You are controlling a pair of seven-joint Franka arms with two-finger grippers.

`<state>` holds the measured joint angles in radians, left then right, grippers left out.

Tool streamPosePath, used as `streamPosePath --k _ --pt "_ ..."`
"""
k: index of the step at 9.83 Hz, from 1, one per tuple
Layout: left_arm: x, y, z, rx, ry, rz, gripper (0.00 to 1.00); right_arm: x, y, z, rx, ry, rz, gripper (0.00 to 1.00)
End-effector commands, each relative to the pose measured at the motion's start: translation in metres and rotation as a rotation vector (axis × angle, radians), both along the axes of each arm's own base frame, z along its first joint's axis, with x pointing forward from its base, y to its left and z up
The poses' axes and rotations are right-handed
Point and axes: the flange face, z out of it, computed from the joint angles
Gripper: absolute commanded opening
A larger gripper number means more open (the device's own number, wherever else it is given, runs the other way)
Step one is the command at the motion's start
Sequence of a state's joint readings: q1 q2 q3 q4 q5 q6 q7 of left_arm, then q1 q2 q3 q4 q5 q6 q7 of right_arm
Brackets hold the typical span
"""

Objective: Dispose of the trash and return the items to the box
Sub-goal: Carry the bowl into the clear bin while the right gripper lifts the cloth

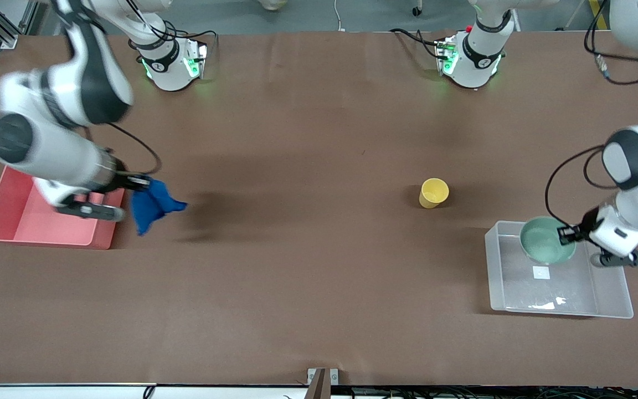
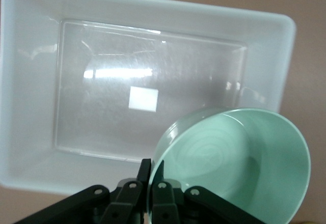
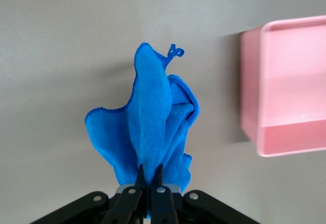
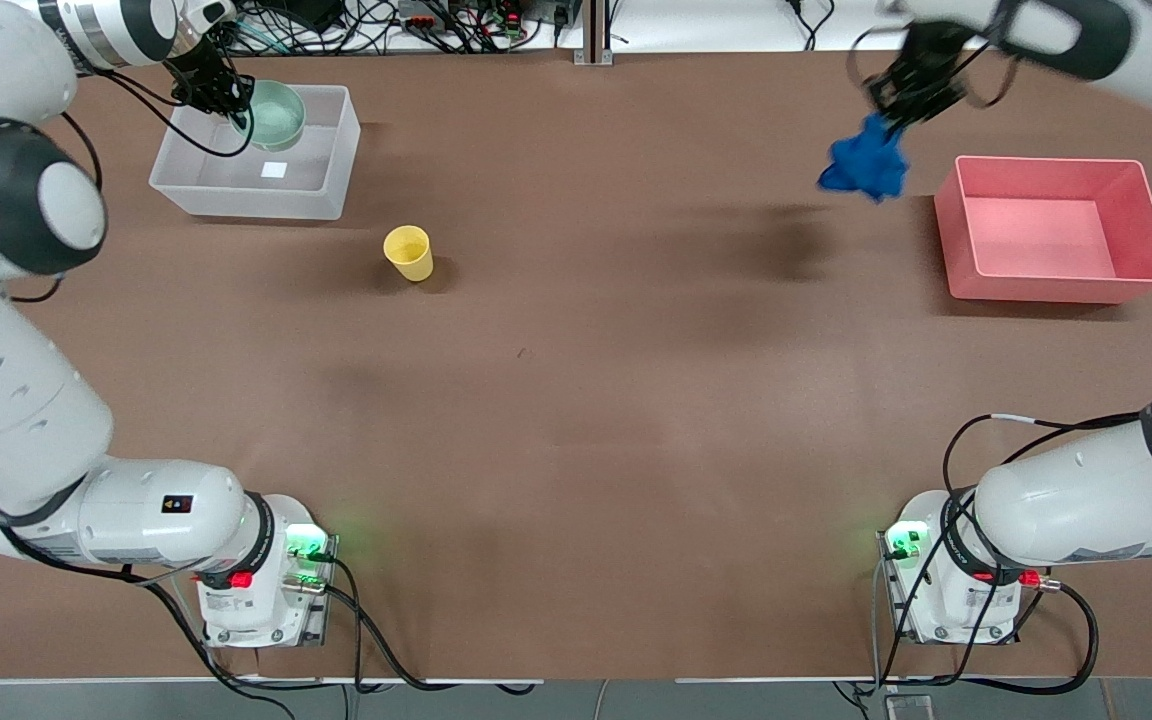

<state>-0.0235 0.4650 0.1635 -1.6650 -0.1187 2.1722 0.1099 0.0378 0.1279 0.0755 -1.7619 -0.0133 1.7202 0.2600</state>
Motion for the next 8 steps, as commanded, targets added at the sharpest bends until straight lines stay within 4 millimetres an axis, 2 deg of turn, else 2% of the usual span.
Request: streamPosePath --k 1,2,3,4,6,7,8 --pt "0.026 0.042 -0.042 -0.018 0.041 -0.004 0.0 -0.002 -0.106 0.003 0.019 0.008 0.096 0.0" --pt "0.037 0.046 -0.062 -0.014 0.051 -0.022 0.0 -0.006 -0.157 0.001 0.032 0.005 0.149 0.0" --pt "0.043 0.044 -0.077 -0.01 0.059 -0.026 0.0 -0.013 -0.195 -0.009 0.038 -0.003 0.196 0.0" --pt "0.041 0.042 -0.088 -0.008 0.075 -0.029 0.01 -0.023 -0.225 -0.033 0.037 -0.019 0.218 0.0" --pt "0.038 0.04 -0.118 -0.006 0.115 -0.039 0.01 -0.046 -0.266 -0.09 0.018 -0.068 0.245 0.0" --pt "0.039 0.036 -0.127 -0.004 0.111 -0.041 0.01 -0.053 -0.275 -0.123 0.0 -0.087 0.248 0.0" --pt "0.04 0.039 -0.133 0.003 0.094 -0.039 0.02 -0.057 -0.283 -0.144 -0.019 -0.106 0.259 0.01"
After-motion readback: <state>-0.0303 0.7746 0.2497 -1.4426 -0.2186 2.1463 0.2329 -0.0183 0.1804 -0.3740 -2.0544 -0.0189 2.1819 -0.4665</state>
